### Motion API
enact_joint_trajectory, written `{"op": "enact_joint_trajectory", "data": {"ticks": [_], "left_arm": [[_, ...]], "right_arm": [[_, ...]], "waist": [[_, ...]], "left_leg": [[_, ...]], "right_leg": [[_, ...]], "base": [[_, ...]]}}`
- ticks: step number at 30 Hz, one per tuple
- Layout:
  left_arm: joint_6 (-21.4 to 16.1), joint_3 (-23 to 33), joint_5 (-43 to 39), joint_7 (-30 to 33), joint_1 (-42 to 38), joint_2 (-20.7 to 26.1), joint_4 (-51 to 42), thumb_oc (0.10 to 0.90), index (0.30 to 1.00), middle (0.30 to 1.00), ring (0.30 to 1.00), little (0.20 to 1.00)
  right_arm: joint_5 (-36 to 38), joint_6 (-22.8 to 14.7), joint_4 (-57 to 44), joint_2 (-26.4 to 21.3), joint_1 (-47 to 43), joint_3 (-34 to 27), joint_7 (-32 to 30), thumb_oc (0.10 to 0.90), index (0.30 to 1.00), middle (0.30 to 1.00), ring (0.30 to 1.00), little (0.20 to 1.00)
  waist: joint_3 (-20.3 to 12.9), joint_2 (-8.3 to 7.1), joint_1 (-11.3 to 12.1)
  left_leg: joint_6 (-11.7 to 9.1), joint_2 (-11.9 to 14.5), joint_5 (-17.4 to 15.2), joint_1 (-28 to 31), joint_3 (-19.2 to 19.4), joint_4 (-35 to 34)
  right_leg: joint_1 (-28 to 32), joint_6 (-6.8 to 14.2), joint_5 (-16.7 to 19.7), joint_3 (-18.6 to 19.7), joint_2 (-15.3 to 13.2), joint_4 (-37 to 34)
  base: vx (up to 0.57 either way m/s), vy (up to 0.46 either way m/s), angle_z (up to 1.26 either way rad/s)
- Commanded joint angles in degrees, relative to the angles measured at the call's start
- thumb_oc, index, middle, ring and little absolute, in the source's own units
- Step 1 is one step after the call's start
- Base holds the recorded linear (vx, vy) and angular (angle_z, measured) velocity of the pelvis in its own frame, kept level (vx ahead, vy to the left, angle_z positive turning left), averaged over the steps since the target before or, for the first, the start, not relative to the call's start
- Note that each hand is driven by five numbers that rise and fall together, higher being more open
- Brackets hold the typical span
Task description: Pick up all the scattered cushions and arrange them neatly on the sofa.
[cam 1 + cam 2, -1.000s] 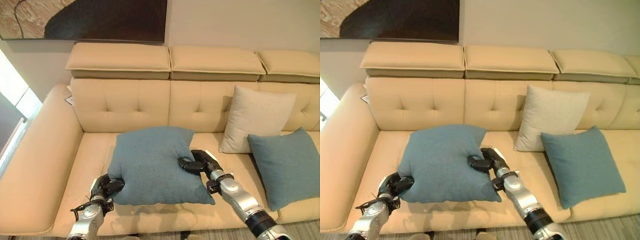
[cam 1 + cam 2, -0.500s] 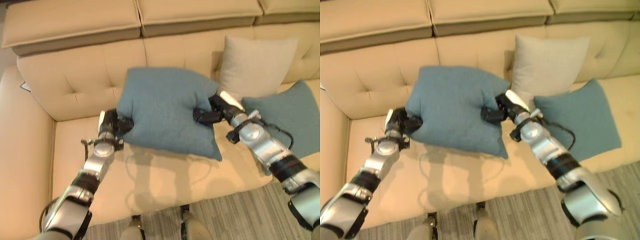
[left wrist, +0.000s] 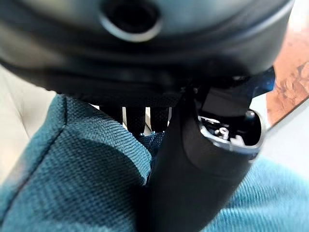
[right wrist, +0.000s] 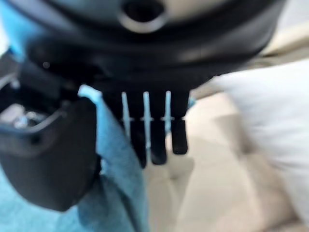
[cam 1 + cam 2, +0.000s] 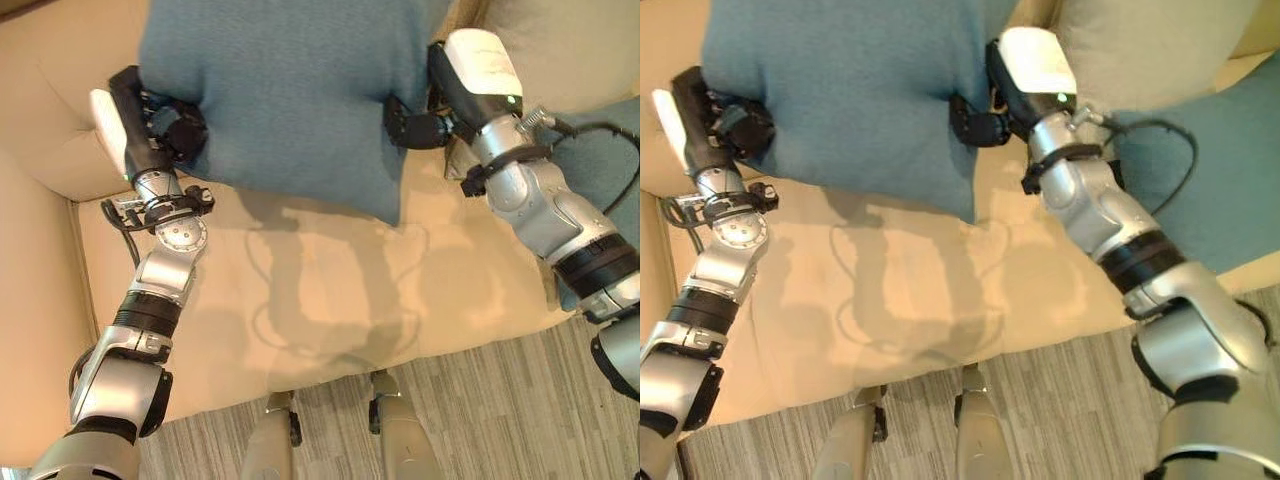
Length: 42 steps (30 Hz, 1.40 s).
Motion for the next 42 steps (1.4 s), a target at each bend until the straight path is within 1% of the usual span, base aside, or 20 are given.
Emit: {"op": "enact_joint_trajectory", "data": {"ticks": [1, 4, 5, 6, 7, 8, 9, 11, 17, 23, 27, 33, 34, 35, 36, 37, 39, 40, 41, 42], "left_arm": [[-0.9, 1.8, 2.7, 9.5, -6.2, 6.2, 1.6, 0.4, 0.3, 0.3, 0.3, 0.3], [2.6, -1.1, 3.0, 10.0, -9.0, 5.4, 11.0, 0.4, 0.3, 0.3, 0.3, 0.3], [3.6, -2.0, 2.0, 9.0, -9.8, 4.7, 15.0, 0.4, 0.3, 0.3, 0.3, 0.3], [4.5, -4.3, 1.7, 6.4, -11.5, 3.6, 19.2, 0.574, 0.561, 0.561, 0.561, 0.561], [5.7, -7.4, 2.3, 3.1, -13.1, 2.4, 22.2, 0.574, 0.561, 0.561, 0.561, 0.561], [5.6, -7.5, 2.2, 3.0, -13.4, 2.4, 22.4, 0.8, 0.9, 0.9, 0.9, 0.9], [6.5, -12.0, 3.3, -2.9, -15.6, 0.0, 27.8, 0.8, 0.9, 0.9, 0.9, 0.9], [7.2, -12.8, 1.8, -7.8, -13.4, -2.4, 33.6, 0.8, 0.9, 0.9, 0.9, 0.9], [8.6, -12.3, -3.8, -17.1, -11.3, -6.0, 42.3, 0.8, 0.9, 0.9, 0.9, 0.9], [9.6, -10.3, -7.4, -23.8, -8.2, -5.2, 46.9, 0.8, 0.9, 0.9, 0.9, 0.9], [10.4, -5.7, -9.3, -21.4, -8.7, 1.3, 46.2, 0.8, 0.9, 0.9, 0.9, 0.9], [6.9, 6.6, -12.1, -12.4, 0.8, 3.1, 27.4, 0.8, 0.9, 0.9, 0.9, 0.9], [7.0, 6.6, -12.1, -12.3, 1.2, 3.0, 27.0, 0.8, 0.9, 0.9, 0.9, 0.9], [5.2, 10.8, -9.1, -8.5, 10.3, 0.6, 15.4, 0.8, 0.9, 0.9, 0.9, 0.9], [5.5, 10.8, -9.0, -8.4, 10.9, 0.4, 14.9, 0.8, 0.9, 0.9, 0.9, 0.9], [3.9, 13.4, -6.1, -7.0, 20.5, -2.8, 6.9, 0.8, 0.9, 0.9, 0.9, 0.9], [3.4, 14.2, -5.5, -7.5, 24.6, -4.4, 4.5, 0.8, 0.9, 0.9, 0.9, 0.9], [1.5, 16.2, -8.5, -11.7, 31.5, -6.8, 3.4, 0.8, 0.9, 0.9, 0.9, 0.9], [1.5, 16.1, -8.5, -11.7, 31.5, -6.8, 3.4, 0.8, 0.9, 0.9, 0.9, 0.9], [0.3, 16.3, -9.2, -16.7, 36.6, -7.0, 2.9, 0.8, 0.9, 0.9, 0.9, 0.9]], "right_arm": [[-2.0, -2.3, 3.8, 2.3, -10.0, -1.9, -7.9, 0.4, 0.3, 0.3, 0.3, 0.3], [3.2, -2.4, 12.0, 8.3, -11.5, -1.0, -7.2, 0.4, 0.3, 0.3, 0.3, 0.3], [6.4, -2.8, 14.1, 10.2, -10.9, -2.2, -6.5, 0.736, 0.804, 0.804, 0.804, 0.804], [8.3, -3.1, 17.5, 11.6, -10.5, -2.2, -6.0, 0.8, 0.9, 0.9, 0.9, 0.9], [10.5, -2.9, 20.2, 12.3, -10.9, -2.6, -5.8, 0.8, 0.9, 0.9, 0.9, 0.9], [10.6, -3.0, 20.3, 12.3, -11.0, -2.7, -5.8, 0.8, 0.9, 0.9, 0.9, 0.9], [17.4, -2.3, 25.6, 14.1, -10.4, -5.2, -3.0, 0.8, 0.9, 0.9, 0.9, 0.9], [23.1, -1.6, 30.2, 16.0, -10.3, -5.9, 0.6, 0.8, 0.9, 0.9, 0.9, 0.9], [31.0, 0.6, 37.5, 17.8, -11.9, -5.7, 5.9, 0.8, 0.9, 0.9, 0.9, 0.9], [32.9, 1.2, 37.7, 17.2, -10.9, -6.8, 7.3, 0.8, 0.9, 0.9, 0.9, 0.9], [31.6, 0.5, 32.0, 17.0, -5.1, -10.4, 4.9, 0.8, 0.9, 0.9, 0.9, 0.9], [20.4, -1.3, 7.6, 12.6, 19.9, -27.0, -5.1, 0.8, 0.9, 0.9, 0.9, 0.9], [20.2, -1.1, 7.1, 12.6, 20.4, -27.2, -5.2, 0.8, 0.9, 0.9, 0.9, 0.9], [13.8, -1.8, -0.3, 11.8, 32.2, -34.4, -7.6, 0.8, 0.9, 0.9, 0.9, 0.9], [13.6, -1.6, -0.8, 11.8, 32.8, -34.6, -7.6, 0.8, 0.9, 0.9, 0.9, 0.9], [9.9, -2.9, -5.5, 13.3, 44.0, -40.1, -7.6, 0.8, 0.9, 0.9, 0.9, 0.9], [8.2, -3.0, -7.8, 14.0, 48.9, -41.6, -6.9, 0.8, 0.9, 0.9, 0.9, 0.9], [4.9, -3.3, -11.3, 13.4, 57.2, -43.3, -3.3, 0.8, 0.9, 0.9, 0.9, 0.9], [4.9, -3.3, -11.4, 13.4, 57.3, -43.3, -3.3, 0.8, 0.9, 0.9, 0.9, 0.9], [1.1, -3.9, -12.1, 11.9, 62.5, -43.9, -0.3, 0.8, 0.9, 0.9, 0.9, 0.9]], "waist": [[-6.2, -0.94, 3.7], [-5.5, -1.7, 4.5], [-5.5, -1.98, 4.6], [-5.2, -2.17, 4.7], [-5.0, -2.17, 4.6], [-4.9, -2.22, 4.7], [-4.1, -2.11, 5.0], [-3.5, -2.55, 5.2], [-2.7, -3.07, 5.6], [-2.4, -2.41, 5.3], [-3.0, -2.01, 4.5], [-3.2, -1.33, 3.4], [-3.4, -1.38, 3.4], [-3.6, -1.43, 3.3], [-3.9, -1.46, 3.3], [-5.0, -1.99, 2.8], [-5.9, -2.35, 2.5], [-7.3, -2.8, 1.6], [-7.4, -2.8, 1.6], [-8.2, -3.03, 1.1]], "left_leg": [[0.3, 0.4, -2.6, 0.9, -0.6, -6.5], [-0.1, 0.6, -1.4, -1.0, -0.6, -8.3], [-0.2, 0.6, -1.1, -1.7, -0.6, -8.5], [-0.3, 0.8, -0.7, -2.4, -0.5, -8.4], [-0.3, 0.8, -0.3, -2.8, -0.7, -8.6], [-0.3, 0.8, -0.3, -2.8, -0.8, -8.6], [-0.4, 0.8, 0.3, -3.3, -1.1, -8.8], [-0.7, 1.0, 0.7, -3.5, -1.2, -9.0], [-1.3, 1.1, 1.3, -3.7, -1.1, -9.5], [-1.3, 1.0, 1.2, -2.4, -0.6, -9.6], [-1.2, 1.2, 0.3, 0.2, -0.2, -9.7], [-0.3, 0.8, -2.1, 3.5, -0.3, -9.2], [-0.3, 0.7, -1.8, 3.3, -0.3, -9.2], [0.1, 0.6, -3.1, 4.6, -0.3, -8.8], [0.2, 0.5, -2.8, 4.4, -0.3, -8.8], [0.5, 0.7, -4.0, 6.2, -0.3, -8.5], [0.6, 0.7, -4.1, 6.8, -0.2, -8.5], [1.0, 1.0, -5.1, 9.0, -0.1, -8.0], [1.1, 1.0, -5.0, 8.9, -0.1, -8.0], [1.2, 1.3, -5.8, 10.5, -0.3, -7.0]], "right_leg": [[-7.7, 3.3, -7.6, 0.0, 0.2, 10.5], [-8.7, 3.6, -5.6, -0.2, 0.5, 7.1], [-9.1, 3.6, -5.1, -0.2, 0.6, 6.5], [-9.4, 3.6, -4.6, -0.2, 0.6, 5.9], [-9.3, 3.6, -4.4, -0.3, 0.6, 5.4], [-9.3, 3.6, -4.3, -0.3, 0.6, 5.3], [-9.1, 3.6, -3.9, -0.8, 0.5, 4.5], [-9.0, 3.5, -3.5, -0.8, 0.7, 3.7], [-8.7, 3.4, -2.6, -0.8, 1.0, 2.6], [-7.4, 3.4, -2.5, -0.5, 1.2, 2.0], [-5.1, 3.2, -2.9, -0.2, 1.2, 1.8], [-1.5, 3.0, -4.4, -0.6, 0.8, 1.9], [-1.6, 3.0, -4.1, -0.6, 0.7, 1.8], [-0.2, 2.8, -5.0, -0.8, 0.6, 2.1], [-0.3, 2.8, -4.7, -0.8, 0.5, 2.0], [1.8, 2.7, -5.8, -1.2, 0.4, 2.3], [2.4, 2.8, -5.8, -1.2, 0.3, 2.3], [4.3, 2.7, -6.7, -1.3, 0.4, 2.9], [4.3, 2.7, -6.7, -1.3, 0.4, 2.9], [5.7, 2.6, -7.8, -1.2, 0.7, 3.9]], "base": [[-0.02, -0.062, 0.19], [-0.02, -0.061, -0.23], [-0.01, -0.064, 0.09], [-0.01, -0.049, 0.33], [-0.01, -0.038, 0.54], [-0.02, -0.037, 0.31], [-0.02, -0.02, 0.22], [-0.03, -0.014, 0.17], [-0.01, 0.01, -0.02], [-0.01, 0.061, -0.01], [0.02, 0.042, -0.1], [0.03, 0.005, -0.05], [0.05, -0.016, 0.04], [0.02, -0.013, 0.04], [0.12, -0.049, 0.04], [0.08, -0.045, 0.04], [0.1, -0.039, 0.05], [0.08, -0.022, -0.02], [0.1, -0.057, -0.05], [0.04, -0.054, -0.07]]}}
